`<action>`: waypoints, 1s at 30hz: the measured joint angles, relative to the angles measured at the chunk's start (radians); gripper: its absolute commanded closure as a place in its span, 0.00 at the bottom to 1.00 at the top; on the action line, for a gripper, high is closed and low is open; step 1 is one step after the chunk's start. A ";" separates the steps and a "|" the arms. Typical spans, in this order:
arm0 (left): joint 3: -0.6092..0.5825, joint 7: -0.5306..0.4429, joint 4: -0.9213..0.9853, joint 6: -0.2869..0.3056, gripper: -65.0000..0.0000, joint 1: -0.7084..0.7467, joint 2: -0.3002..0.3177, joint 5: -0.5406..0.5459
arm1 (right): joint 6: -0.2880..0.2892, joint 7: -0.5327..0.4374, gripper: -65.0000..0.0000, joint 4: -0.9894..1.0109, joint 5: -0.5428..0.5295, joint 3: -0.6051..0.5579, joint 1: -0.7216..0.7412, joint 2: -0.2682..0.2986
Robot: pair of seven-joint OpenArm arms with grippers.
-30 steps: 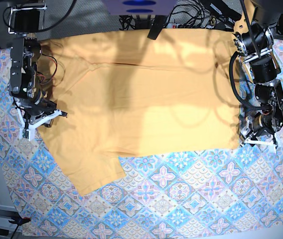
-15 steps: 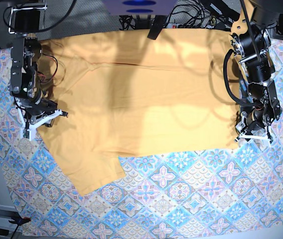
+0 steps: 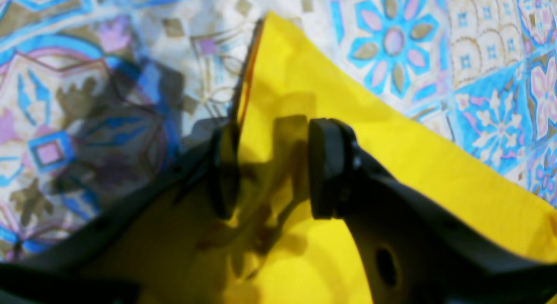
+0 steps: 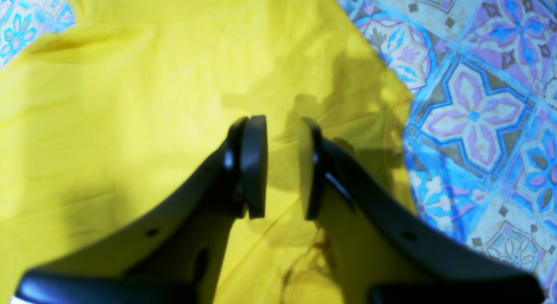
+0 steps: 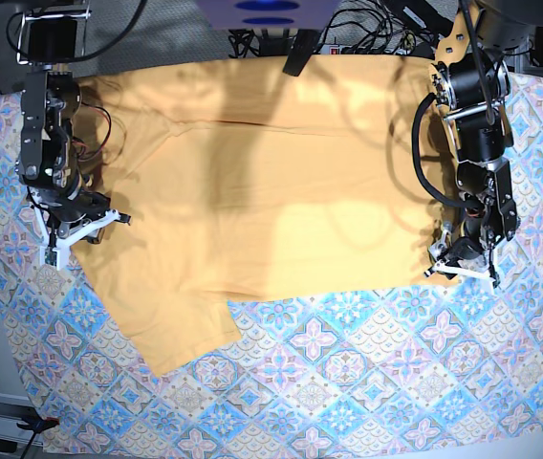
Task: Fold the T-shirt properly
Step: 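Move both grippers down along the shirt's sides and grasp the side edges, then close both grippers on the side edges near the hem and hold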
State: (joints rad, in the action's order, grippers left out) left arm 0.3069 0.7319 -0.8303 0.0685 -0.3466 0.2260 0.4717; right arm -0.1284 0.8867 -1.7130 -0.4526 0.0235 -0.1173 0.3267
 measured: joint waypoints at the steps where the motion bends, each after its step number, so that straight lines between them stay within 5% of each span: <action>1: 0.003 0.000 0.000 0.000 0.62 0.000 -0.005 0.000 | 0.000 0.000 0.80 0.000 0.000 0.000 -0.001 0.000; 5: 0.006 -0.001 -0.002 -0.001 0.65 0.000 -0.013 0.000 | 0.000 0.000 0.81 0.000 0.000 0.000 -0.002 -0.003; 10: 0.006 0.005 -0.003 0.003 1.00 0.009 -0.014 0.006 | 0.000 -0.006 0.81 0.002 0.000 0.010 -0.002 -0.004; 20: 0.006 0.001 -0.062 0.008 1.00 0.062 -0.020 0.014 | 0.001 -0.134 0.80 0.084 0.236 0.018 0.008 -0.005; 24: 0.005 0.024 -0.130 0.007 1.00 0.104 -0.026 0.014 | 0.001 -0.137 0.79 0.221 0.234 0.014 0.086 -0.006; 30: 0.005 0.025 -0.138 0.008 1.00 0.119 -0.025 0.018 | 0.002 -0.211 0.58 0.502 0.168 0.013 0.266 -0.007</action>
State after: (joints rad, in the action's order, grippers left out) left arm 0.3115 0.7567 -0.9684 0.0761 -0.2276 0.2012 0.4896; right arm -0.1261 0.6758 -1.2106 -0.2848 0.0368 0.1486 0.3195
